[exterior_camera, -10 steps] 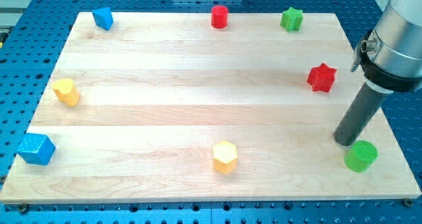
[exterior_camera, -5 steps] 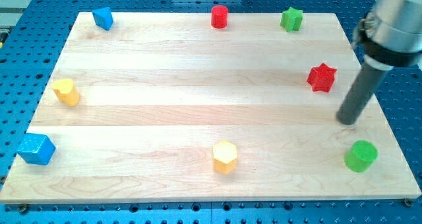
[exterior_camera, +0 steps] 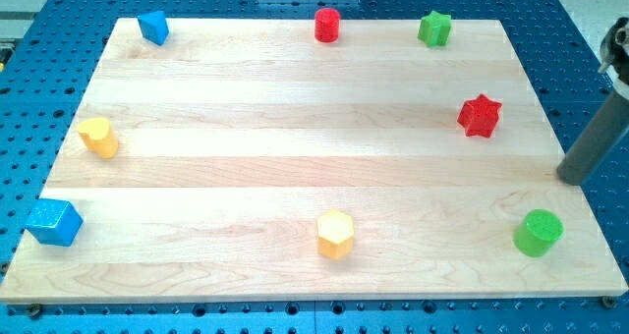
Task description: Move the green circle to the top right of the yellow hexagon
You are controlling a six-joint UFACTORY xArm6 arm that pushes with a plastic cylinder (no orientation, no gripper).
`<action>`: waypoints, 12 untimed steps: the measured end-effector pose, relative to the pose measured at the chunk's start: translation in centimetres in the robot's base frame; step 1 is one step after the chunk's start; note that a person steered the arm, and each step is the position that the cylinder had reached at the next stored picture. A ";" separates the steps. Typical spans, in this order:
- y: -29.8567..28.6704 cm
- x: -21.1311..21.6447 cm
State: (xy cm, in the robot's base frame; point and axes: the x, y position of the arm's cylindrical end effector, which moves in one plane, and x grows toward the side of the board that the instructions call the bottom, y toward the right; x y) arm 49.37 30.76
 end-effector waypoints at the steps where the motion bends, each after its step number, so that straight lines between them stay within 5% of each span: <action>1: 2.9 4.6; 2: -0.9 10.5; 4: -9.7 7.4; 8: -2.8 6.9; 10: -3.7 5.2; 12: -10.7 4.6</action>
State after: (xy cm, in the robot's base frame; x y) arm 53.93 20.10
